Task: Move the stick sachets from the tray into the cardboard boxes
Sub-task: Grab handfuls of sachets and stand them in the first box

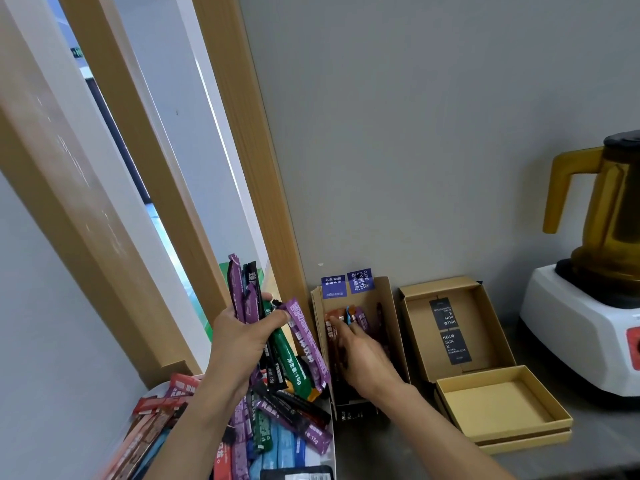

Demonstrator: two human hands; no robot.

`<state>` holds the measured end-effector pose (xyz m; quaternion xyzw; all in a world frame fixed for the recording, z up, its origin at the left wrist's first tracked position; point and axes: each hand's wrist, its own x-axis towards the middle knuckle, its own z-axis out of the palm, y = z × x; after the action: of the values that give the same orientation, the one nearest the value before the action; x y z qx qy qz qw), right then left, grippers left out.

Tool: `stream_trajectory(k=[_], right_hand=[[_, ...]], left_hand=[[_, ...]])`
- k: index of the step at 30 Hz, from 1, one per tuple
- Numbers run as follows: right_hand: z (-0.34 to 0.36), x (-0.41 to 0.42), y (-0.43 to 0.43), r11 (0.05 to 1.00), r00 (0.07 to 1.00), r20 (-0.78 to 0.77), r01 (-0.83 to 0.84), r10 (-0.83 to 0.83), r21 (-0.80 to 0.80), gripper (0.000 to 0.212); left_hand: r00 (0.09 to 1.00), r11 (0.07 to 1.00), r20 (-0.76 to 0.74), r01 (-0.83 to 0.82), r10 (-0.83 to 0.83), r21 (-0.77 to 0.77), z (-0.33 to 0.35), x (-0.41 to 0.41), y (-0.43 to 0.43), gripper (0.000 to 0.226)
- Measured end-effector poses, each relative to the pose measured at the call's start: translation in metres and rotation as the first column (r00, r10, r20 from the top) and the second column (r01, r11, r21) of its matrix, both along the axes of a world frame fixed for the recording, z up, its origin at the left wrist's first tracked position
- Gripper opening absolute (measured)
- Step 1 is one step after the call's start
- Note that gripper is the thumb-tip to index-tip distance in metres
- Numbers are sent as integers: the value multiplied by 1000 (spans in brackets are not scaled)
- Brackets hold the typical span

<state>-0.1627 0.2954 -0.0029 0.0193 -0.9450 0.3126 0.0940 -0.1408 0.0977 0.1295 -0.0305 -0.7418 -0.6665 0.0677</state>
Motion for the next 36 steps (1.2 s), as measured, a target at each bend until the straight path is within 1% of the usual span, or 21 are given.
stream_trajectory(k=[2,4,5,7,8,9,10,11,12,14,15,17,19,21,23,24,25,27,30,33,36], right_hand=[[-2,1,3,999,999,7,-33,33,-6,98],[-2,5,6,999,999,-29,-27,26,-30,94],[0,9,7,997,997,-74,-17,12,-72,88],[8,22,5,969,979,-196,1,-51,-246,62],[14,30,3,929,967,-234,10,-103,-370,45],[22,38,0,867,961,-240,2,-139,-498,28],[30,47,-3,804,961,-238,-31,-138,-594,16],[37,54,-5,759,964,-244,-80,-106,-646,13],[41,60,-6,735,965,-256,-134,-55,-665,18],[43,67,-8,727,968,-250,-183,16,-661,27],[42,69,-9,748,973,-231,-168,20,-642,30],[36,72,-8,795,979,-205,-112,-16,-596,29],[29,74,-7,804,976,-204,-62,-74,-591,25],[25,73,-6,754,974,-159,17,-160,-657,30],[19,69,-5,685,976,-56,106,-210,-720,36],[16,67,-4,675,976,-9,144,-217,-724,36],[14,63,-4,684,975,20,171,-222,-710,36],[9,55,-4,722,973,35,194,-230,-664,35],[3,42,-7,780,966,22,223,-259,-585,42],[-3,33,-9,858,956,-1,263,-293,-441,49],[-9,33,-13,907,940,-52,308,-336,-286,50]], left_hand=[[1000,1000,8,4,-4,-3,0,0,1,28],[1000,1000,14,7,-7,-2,1,0,1,28],[1000,1000,15,8,-8,-3,1,0,1,29],[1000,1000,16,13,-13,-6,2,0,0,28],[1000,1000,19,17,-17,-7,2,0,0,28],[1000,1000,22,20,-20,-8,1,0,0,27],[999,1000,24,22,-21,-10,1,0,1,26],[1000,1000,23,21,-21,-15,0,0,3,25],[1000,1000,23,19,-19,-24,-1,-1,5,25],[1000,999,22,23,-22,-36,-3,-1,9,27],[999,999,24,31,-30,-38,-4,-1,12,28],[998,998,30,51,-49,-41,-6,0,17,30],[998,997,31,62,-60,-41,-9,1,19,33],[998,998,32,54,-53,-18,-8,3,21,34],[998,999,45,44,-45,19,-7,3,20,34],[998,999,49,44,-45,31,-7,3,19,34],[998,998,48,47,-49,37,-6,3,18,34],[998,998,45,51,-52,34,-4,4,17,34],[998,999,41,41,-41,23,-3,5,13,35],[999,1000,39,20,-21,21,-3,6,9,34],[999,1000,37,10,-11,15,-3,7,5,33]])
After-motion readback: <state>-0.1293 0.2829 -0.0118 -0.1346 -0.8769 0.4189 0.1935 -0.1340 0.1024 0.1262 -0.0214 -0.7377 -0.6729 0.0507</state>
